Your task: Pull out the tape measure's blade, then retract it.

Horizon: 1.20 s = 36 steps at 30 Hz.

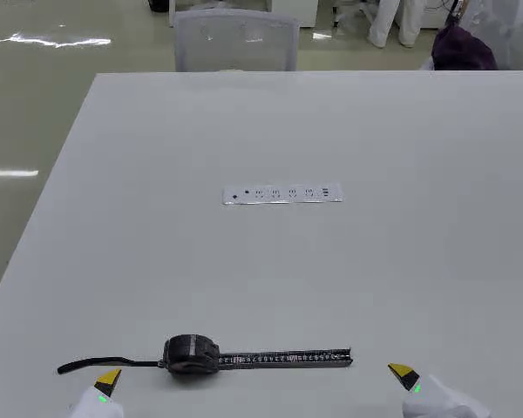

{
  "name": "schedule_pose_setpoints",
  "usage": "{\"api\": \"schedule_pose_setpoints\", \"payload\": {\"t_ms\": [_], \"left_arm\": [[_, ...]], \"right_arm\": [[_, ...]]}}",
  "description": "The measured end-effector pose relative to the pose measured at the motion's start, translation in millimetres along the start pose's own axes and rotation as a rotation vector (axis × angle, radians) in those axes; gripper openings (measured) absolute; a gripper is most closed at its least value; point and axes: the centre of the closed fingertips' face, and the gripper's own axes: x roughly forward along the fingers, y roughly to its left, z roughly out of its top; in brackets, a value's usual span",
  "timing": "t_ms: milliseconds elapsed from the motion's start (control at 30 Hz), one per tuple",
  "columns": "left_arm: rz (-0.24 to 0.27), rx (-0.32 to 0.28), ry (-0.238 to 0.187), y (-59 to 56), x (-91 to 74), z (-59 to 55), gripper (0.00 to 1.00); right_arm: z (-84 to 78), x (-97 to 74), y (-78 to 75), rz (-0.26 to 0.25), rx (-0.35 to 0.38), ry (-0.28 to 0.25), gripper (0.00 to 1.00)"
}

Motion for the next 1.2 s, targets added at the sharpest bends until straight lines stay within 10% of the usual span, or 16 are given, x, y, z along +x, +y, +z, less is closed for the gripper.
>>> {"api": "schedule_pose_setpoints", "payload": {"t_ms": [1200], "left_arm": [[0.128,-0.190,-0.074,4.0,23.3,6.3,0.99]], "right_arm": [[-0.1,10.7,1.8,0.045,-0.026,-0.059,0.87]]}}
